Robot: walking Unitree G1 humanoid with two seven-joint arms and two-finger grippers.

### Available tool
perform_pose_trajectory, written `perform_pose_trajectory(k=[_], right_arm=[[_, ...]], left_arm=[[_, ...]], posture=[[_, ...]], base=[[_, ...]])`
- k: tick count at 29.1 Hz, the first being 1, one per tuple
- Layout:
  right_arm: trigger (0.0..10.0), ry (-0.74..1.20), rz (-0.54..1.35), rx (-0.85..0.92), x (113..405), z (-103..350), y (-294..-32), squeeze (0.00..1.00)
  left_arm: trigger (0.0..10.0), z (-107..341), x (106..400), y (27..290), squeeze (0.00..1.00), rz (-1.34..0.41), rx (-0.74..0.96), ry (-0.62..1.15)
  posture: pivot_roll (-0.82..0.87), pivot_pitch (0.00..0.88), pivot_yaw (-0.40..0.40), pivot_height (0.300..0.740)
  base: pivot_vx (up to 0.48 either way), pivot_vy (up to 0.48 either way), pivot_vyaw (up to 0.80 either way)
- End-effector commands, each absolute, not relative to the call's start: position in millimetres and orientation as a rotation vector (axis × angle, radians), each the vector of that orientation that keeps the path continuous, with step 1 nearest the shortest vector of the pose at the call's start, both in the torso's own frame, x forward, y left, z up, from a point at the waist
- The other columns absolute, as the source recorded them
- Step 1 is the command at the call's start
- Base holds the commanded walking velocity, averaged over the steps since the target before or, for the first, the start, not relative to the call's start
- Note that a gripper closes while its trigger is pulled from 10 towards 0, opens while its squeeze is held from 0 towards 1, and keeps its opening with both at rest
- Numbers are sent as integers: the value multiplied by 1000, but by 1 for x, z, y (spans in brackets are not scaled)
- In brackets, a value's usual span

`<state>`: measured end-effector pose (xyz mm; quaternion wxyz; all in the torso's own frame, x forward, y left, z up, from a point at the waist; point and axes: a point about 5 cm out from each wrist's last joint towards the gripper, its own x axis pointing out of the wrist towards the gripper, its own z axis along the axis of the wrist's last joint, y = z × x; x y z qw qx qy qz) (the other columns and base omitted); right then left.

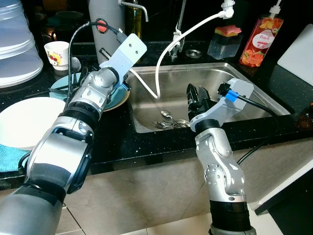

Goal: Kitchen organization

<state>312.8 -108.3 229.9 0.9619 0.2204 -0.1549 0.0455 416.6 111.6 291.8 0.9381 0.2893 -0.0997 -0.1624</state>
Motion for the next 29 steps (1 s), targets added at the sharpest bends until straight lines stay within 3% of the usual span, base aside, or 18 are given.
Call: perform_pose_trajectory(k=[1,7,11,22,27,29], right_arm=[[10000,-313,85,466,312,232,-109,0],[10000,-313,92,464,313,233,-107,0],[10000,-309,94,468,313,232,-106,0],[10000,-304,94,473,314,231,-105,0],[10000,-303,99,475,313,231,-104,0],[10000,-302,98,476,313,231,-104,0]], left_arm=[[10000,289,409,96,0,-426,551,-228],[10000,280,385,69,0,-596,467,-229],[10000,270,367,56,0,-632,517,-259],[10000,265,372,63,0,-591,525,-202],[10000,271,388,88,0,-395,513,-120],[10000,267,396,109,0,-238,668,-71]], posture=[[200,10,-57,740],[204,15,-57,740],[206,21,-66,740],[209,25,-60,740],[209,26,-60,740],[210,29,-61,740]], base=[[0,0,0],[0,0,0],[0,0,0],[0,0,0],[0,0,0],[0,0,0]])
